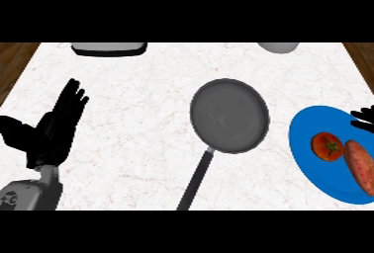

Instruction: Pick the tomato from the plate and place it in the pan

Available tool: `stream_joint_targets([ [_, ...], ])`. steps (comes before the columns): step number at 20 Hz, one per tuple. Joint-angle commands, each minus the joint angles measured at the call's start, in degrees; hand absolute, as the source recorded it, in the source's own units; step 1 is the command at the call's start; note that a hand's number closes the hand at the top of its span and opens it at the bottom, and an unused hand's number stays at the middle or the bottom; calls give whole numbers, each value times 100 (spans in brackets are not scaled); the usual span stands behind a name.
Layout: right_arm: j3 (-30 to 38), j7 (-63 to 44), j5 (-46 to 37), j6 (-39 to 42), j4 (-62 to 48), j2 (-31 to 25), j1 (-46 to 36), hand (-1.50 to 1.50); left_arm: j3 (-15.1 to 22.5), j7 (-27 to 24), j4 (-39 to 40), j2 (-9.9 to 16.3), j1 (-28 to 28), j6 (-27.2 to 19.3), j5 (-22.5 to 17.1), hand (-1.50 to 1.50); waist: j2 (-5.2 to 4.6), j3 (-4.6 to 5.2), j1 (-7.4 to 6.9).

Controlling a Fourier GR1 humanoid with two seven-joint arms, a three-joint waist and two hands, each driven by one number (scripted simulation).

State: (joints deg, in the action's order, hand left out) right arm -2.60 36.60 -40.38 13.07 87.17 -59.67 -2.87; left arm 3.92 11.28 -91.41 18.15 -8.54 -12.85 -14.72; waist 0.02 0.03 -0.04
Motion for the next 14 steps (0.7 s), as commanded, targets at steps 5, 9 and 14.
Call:
stream_joint_targets([
  [5, 45, -990, -1166, -331, 1183, 183, 619, -150, -143, 248, -380, 19, 180, 82, 4, 0, 26, 0, 61],
  [9, 172, -1231, -1546, -161, 1517, 430, 737, -150, -195, 269, -397, -75, 207, 133, 93, 0, 10, -1, 27],
  [14, 248, -1037, -1743, -33, 1971, 914, 1087, -150, -284, -179, 13, -278, 217, 372, 223, 0, 6, -1, 36],
])
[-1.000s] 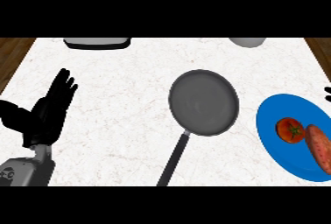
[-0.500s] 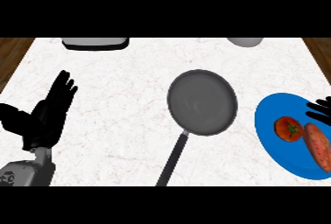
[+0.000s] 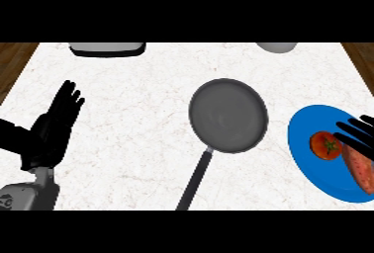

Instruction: Pick the tomato from the plate and place it in the pan

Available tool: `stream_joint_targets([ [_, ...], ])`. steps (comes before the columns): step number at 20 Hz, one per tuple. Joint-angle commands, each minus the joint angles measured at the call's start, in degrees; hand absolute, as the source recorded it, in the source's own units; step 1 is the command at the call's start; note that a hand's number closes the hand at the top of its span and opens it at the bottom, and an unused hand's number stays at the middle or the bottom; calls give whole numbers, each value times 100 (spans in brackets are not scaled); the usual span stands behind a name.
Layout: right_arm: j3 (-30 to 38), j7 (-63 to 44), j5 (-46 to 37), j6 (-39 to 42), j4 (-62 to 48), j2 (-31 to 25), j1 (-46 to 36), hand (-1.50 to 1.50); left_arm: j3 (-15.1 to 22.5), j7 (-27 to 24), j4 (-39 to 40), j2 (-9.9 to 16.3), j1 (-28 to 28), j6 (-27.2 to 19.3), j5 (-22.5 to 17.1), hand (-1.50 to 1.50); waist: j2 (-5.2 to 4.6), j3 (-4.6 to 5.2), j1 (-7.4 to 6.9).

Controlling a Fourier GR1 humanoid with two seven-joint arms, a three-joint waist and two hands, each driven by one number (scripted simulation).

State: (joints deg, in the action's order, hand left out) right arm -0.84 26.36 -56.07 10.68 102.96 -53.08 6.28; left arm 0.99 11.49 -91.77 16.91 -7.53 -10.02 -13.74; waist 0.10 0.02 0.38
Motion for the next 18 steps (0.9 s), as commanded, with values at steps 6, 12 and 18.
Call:
stream_joint_targets([
  [6, -307, -284, -1080, 153, -77, 843, -88, -150, -37, -156, 437, -334, -229, -2, 366, 0, -13, -1, -29],
  [12, -62, -333, -1395, 318, -298, 1202, -441, -150, -342, 169, 5, -181, -103, 392, 113, 0, -7, -1, -37],
  [18, -182, -56, -1777, 150, -1061, 1615, -763, -150, -147, 174, 117, -472, -303, 205, 557, 0, -10, -2, -37],
])
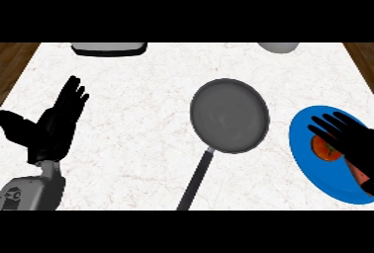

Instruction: Pick the tomato from the plate and place it in the pan

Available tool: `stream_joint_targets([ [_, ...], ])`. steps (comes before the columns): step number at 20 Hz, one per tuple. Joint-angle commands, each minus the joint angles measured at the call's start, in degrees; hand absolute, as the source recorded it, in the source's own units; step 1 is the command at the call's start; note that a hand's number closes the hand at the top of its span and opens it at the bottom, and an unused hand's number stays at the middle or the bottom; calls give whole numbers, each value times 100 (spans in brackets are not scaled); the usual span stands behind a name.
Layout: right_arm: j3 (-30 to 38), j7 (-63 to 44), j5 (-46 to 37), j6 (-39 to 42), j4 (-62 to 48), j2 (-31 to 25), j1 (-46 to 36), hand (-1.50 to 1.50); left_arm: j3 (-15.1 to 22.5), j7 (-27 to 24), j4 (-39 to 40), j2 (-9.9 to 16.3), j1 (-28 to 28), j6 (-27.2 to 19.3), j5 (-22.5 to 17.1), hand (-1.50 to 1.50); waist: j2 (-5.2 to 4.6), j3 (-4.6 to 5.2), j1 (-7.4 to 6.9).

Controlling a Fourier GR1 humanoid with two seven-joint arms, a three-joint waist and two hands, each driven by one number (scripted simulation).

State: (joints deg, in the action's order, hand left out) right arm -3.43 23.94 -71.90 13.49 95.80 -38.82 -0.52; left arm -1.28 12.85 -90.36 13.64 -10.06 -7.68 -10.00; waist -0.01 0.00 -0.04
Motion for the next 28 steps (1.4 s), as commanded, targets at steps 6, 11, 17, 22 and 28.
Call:
stream_joint_targets([
  [6, -281, 14, -791, -156, -1202, 727, -816, -150, -171, 156, -86, -80, -21, 195, 7, 0, -3, -1, -26],
  [11, -66, 214, -757, -80, -1295, 919, -994, -150, -156, -48, -67, -235, 239, 247, 180, 0, 0, 0, -20],
  [17, 29, 381, -945, -223, -1586, 1021, -826, -150, -164, 295, -417, -300, 147, 83, 371, 0, 6, -1, -1],
  [22, 134, 1076, -988, -1000, -2624, 897, -1208, 150, -367, -4, -288, -175, 410, 523, 148, 0, 1, -1, -21],
  [28, 47, 1145, -1194, -1397, -3281, 1328, -1627, 150, -428, 180, 26, -288, -27, 355, 254, 0, -5, -2, -25],
])
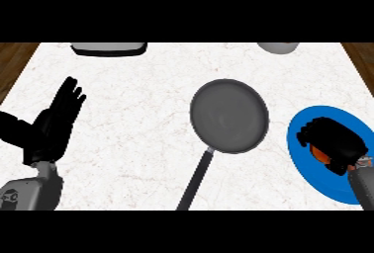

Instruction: Pick the tomato from the plate and place it in the pan

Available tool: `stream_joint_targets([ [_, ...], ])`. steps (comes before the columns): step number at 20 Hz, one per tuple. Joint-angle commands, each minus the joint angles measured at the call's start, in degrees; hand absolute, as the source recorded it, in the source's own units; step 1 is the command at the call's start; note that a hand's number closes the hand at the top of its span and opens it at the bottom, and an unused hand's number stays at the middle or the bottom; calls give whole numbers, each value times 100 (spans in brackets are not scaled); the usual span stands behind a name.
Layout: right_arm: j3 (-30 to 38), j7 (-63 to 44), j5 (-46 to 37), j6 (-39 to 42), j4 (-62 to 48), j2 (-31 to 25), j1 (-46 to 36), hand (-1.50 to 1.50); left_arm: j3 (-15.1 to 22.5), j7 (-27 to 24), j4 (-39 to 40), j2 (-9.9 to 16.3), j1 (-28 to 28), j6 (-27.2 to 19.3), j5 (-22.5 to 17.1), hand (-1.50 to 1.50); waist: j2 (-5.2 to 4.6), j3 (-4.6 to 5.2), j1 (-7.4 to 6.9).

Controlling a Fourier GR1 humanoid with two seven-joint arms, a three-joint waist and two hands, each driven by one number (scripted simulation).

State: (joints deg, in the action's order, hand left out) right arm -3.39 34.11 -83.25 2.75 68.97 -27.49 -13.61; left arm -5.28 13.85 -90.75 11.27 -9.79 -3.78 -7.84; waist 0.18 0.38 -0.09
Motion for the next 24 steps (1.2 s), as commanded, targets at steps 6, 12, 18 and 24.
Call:
stream_joint_targets([
  [6, 286, 538, 264, -418, -588, 156, -126, 150, 135, 44, -250, -106, 199, -23, 237, 0, -21, -40, -15],
  [12, 295, -1717, 154, 476, 359, 1671, -377, 150, 140, 118, -219, -158, 5, -107, 244, 0, 0, -19, -46],
  [18, 788, -3992, 192, 394, 264, 2707, -633, 150, 158, 110, -195, -184, 30, -32, 166, 0, -12, 2, -230],
  [24, 281, -6214, -449, 173, 777, 2739, -1805, 150, 313, 160, -106, -219, -128, 16, 231, 0, 69, 20, -508],
])
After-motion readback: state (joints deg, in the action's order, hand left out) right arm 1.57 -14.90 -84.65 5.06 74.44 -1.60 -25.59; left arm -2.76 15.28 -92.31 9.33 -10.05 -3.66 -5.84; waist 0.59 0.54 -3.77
